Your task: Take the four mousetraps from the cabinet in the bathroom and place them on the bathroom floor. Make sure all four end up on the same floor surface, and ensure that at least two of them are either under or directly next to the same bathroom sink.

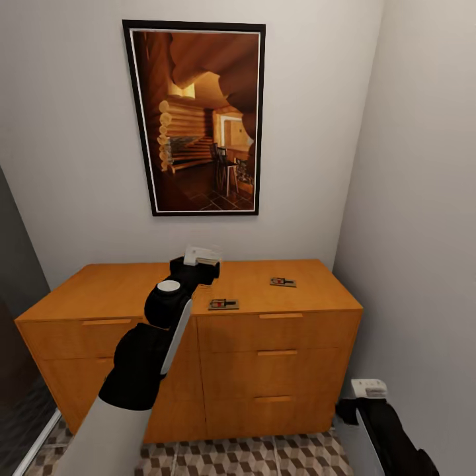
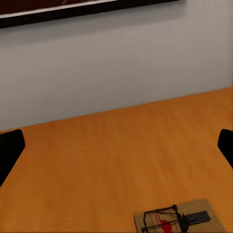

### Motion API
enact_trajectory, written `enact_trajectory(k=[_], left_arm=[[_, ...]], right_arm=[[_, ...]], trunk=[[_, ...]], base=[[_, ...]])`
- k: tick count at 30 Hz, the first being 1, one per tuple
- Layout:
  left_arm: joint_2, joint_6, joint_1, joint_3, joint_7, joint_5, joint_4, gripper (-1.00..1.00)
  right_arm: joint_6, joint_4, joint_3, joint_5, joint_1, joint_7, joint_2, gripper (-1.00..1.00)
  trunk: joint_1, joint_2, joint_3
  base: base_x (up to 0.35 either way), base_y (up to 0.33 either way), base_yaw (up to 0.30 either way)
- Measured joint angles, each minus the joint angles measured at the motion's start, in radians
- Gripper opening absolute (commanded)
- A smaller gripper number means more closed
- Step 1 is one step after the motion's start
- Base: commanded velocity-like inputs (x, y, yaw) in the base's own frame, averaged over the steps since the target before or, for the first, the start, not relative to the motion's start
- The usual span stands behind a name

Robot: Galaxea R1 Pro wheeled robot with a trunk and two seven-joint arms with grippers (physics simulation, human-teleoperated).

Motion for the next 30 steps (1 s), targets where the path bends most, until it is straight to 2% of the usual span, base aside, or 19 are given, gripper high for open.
enact_trajectory(k=[3,7,13,18,19,22,26,30], left_arm=[[0.000,0.011,-0.026,0.001,-0.001,0.000,0.007,1.00],[0.000,0.024,-0.064,0.005,-0.003,0.002,0.035,1.00],[0.000,0.057,-0.093,0.019,-0.005,0.003,0.128,1.00],[0.000,0.090,-0.116,0.047,-0.007,0.008,0.242,1.00],[0.000,0.091,-0.117,0.047,-0.007,0.008,0.242,1.00],[0.001,0.115,-0.135,0.075,-0.012,0.019,0.306,1.00],[0.001,0.165,-0.160,0.114,-0.026,0.054,0.355,1.00],[0.003,0.211,-0.180,0.139,-0.036,0.109,0.369,1.00]], right_arm=[[0.033,-0.016,0.001,0.001,-0.037,0.000,0.002,1.00],[0.123,-0.065,0.004,0.003,-0.109,0.001,0.006,1.00],[0.264,-0.150,0.009,0.004,-0.231,0.003,0.016,1.00],[0.265,-0.175,0.012,0.001,-0.371,0.003,0.041,1.00],[0.265,-0.175,0.012,0.001,-0.372,0.003,0.041,1.00],[0.265,-0.174,0.013,-0.001,-0.453,0.002,0.057,1.00],[0.265,-0.146,0.015,0.001,-0.575,-0.002,0.088,1.00],[0.265,-0.065,0.016,0.001,-0.745,-0.012,0.145,1.00]], trunk=[[0.000,0.000,0.000],[0.000,0.000,0.000],[0.000,0.000,0.000],[0.000,0.000,0.000],[0.000,0.000,0.000],[0.000,0.000,0.000],[0.000,0.000,0.000],[0.000,0.000,0.000]], base=[[0.000,0.000,0.000],[0.000,0.000,0.000],[0.000,0.000,0.000],[0.000,0.000,0.000],[0.000,0.000,0.000],[0.000,0.000,0.000],[0.000,0.000,0.000],[0.000,0.000,0.000]])
